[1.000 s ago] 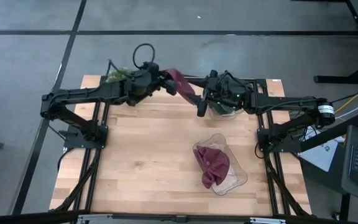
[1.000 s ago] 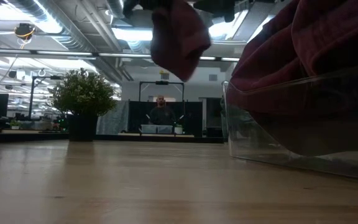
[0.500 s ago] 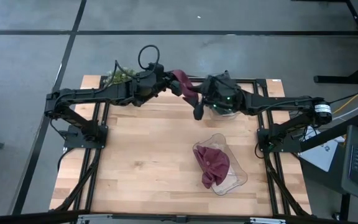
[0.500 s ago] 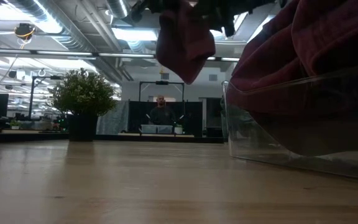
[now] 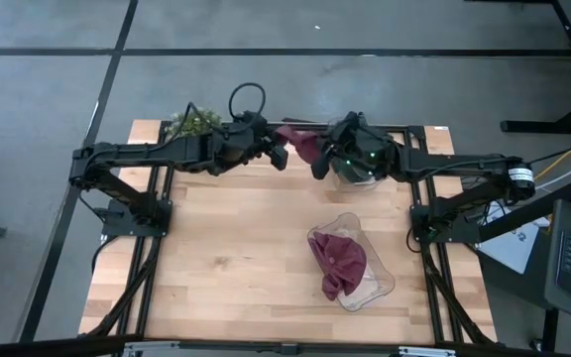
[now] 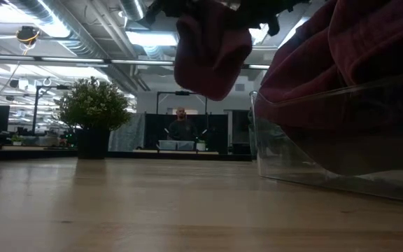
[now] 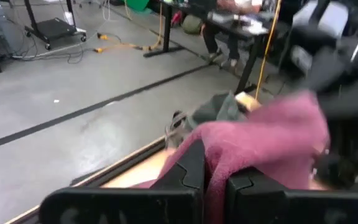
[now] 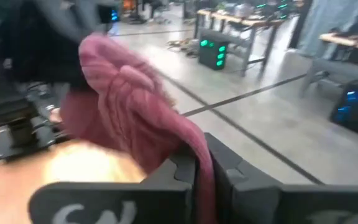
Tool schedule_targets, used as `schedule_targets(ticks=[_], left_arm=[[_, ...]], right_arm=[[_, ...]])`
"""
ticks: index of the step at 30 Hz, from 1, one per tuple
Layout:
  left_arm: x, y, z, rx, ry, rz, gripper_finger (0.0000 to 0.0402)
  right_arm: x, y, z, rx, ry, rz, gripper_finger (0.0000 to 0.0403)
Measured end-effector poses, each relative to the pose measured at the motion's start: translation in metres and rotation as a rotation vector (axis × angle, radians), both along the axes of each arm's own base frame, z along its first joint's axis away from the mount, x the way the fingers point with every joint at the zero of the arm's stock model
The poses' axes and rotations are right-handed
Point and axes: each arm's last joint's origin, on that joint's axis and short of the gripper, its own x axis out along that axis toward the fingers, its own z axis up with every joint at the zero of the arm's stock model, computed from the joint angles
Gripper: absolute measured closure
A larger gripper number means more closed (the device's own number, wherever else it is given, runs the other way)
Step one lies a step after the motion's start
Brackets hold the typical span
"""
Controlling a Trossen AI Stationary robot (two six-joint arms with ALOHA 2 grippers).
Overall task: Pick & Place hat
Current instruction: Put the red cap into the bottom transparent bin
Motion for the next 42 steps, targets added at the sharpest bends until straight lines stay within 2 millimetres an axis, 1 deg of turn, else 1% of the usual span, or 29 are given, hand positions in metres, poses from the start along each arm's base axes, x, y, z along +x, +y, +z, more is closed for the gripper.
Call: schedule_targets(ticks=[4,9,13,16,19,22,27,31,37,42], left_arm=[[-0.002,-0.007,-0.007,-0.034,0.079,-0.038,0.0396],[-0.004,-0.013,-0.013,-0.075,0.117,-0.071,0.0397],[-0.003,-0.015,-0.011,-0.036,0.133,-0.095,0.0389],[-0.001,-0.016,-0.010,-0.002,0.143,-0.127,0.0374],[0.000,-0.017,-0.009,0.019,0.163,-0.191,0.0347],[-0.001,-0.018,-0.009,0.065,0.197,-0.230,0.0311],[-0.003,-0.017,-0.005,0.143,0.234,-0.244,0.0246],[-0.001,-0.017,0.001,0.192,0.195,-0.271,0.0203],[0.007,-0.018,0.007,0.269,0.143,-0.318,0.0150],[0.012,-0.018,0.001,0.260,0.158,-0.333,0.0120]], right_arm=[[-0.009,-0.001,0.009,-0.029,-0.024,-0.045,0.0394],[-0.016,-0.003,0.016,-0.034,-0.048,-0.063,0.0391],[-0.017,-0.004,0.016,-0.032,-0.051,-0.059,0.0396],[-0.016,-0.003,0.015,-0.005,-0.058,-0.033,0.0396],[-0.016,-0.003,0.011,0.030,-0.029,-0.032,0.0395],[-0.017,-0.003,0.006,0.060,0.009,-0.035,0.0394],[-0.018,-0.003,0.001,0.101,0.034,-0.037,0.0394],[-0.017,-0.002,0.001,0.116,0.031,-0.014,0.0394],[-0.015,-0.002,-0.001,0.142,0.026,0.009,0.0394],[-0.009,-0.002,-0.005,0.159,0.022,0.031,0.0393]])
